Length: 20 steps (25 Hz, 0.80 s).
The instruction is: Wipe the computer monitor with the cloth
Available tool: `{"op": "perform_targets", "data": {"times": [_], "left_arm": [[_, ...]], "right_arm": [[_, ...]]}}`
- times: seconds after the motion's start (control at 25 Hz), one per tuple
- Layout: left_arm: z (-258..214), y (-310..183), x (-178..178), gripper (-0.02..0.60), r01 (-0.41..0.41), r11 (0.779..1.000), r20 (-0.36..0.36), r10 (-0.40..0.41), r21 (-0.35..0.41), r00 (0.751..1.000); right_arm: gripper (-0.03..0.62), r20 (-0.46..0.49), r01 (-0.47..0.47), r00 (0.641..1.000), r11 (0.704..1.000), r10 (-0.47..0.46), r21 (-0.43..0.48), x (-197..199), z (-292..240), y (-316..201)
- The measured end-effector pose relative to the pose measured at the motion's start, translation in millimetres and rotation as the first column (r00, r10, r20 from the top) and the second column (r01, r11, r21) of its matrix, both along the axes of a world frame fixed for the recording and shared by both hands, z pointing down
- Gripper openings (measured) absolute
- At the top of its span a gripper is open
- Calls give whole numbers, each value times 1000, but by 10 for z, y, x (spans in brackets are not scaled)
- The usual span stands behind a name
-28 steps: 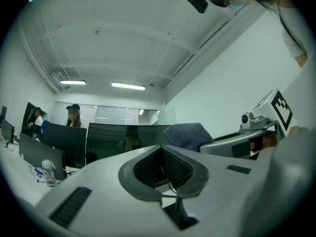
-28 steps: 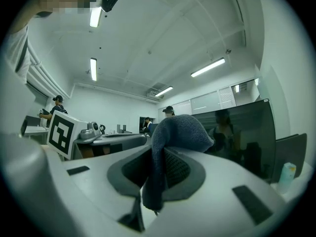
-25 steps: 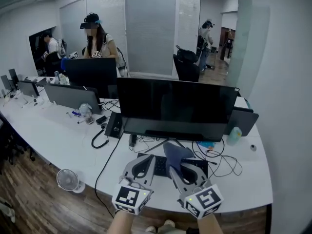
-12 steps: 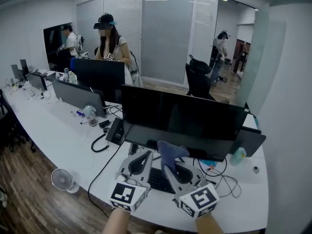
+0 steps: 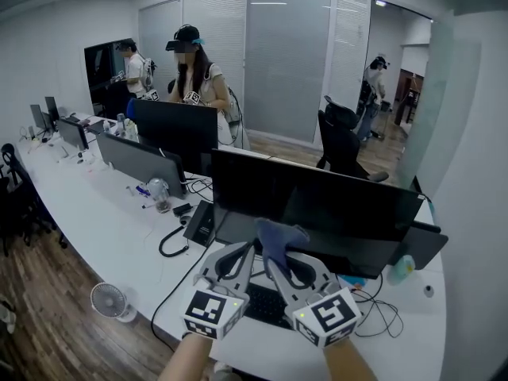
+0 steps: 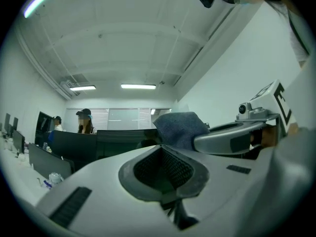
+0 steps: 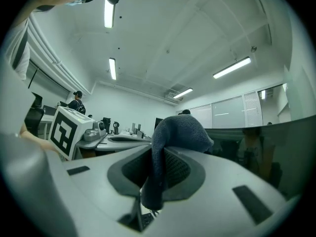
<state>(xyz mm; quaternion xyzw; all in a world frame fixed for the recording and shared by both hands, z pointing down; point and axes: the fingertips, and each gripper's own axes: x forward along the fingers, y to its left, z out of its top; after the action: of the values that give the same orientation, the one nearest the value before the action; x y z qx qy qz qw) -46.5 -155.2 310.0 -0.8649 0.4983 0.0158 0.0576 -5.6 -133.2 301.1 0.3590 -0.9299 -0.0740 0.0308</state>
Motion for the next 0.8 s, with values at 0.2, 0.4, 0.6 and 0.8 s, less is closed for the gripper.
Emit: {"op": "perform_targets", "data": {"times": [0.2,0.4,0.6,0.8], "left_arm": [[-155,-290,-136,8,-42,998,108,37,42,993],[-395,-622,-425,8,-23,998,46,21,61,999],[-441,-913,-692,8,-8,998,26,6,60,1000],[-484,-1140,-911,8,-2,998,8,1,63,1000]], "right_arm": [[58,-25,-18,1000,999,18,32,-224,-152,-286],[58,-26,-35,999,997,36,62,-500,-321,-621],[58,-50,-34,998,995,39,96,-756,-467,-922],[58,-45,-63,997,995,67,80,-946,-549,-1235]]}}
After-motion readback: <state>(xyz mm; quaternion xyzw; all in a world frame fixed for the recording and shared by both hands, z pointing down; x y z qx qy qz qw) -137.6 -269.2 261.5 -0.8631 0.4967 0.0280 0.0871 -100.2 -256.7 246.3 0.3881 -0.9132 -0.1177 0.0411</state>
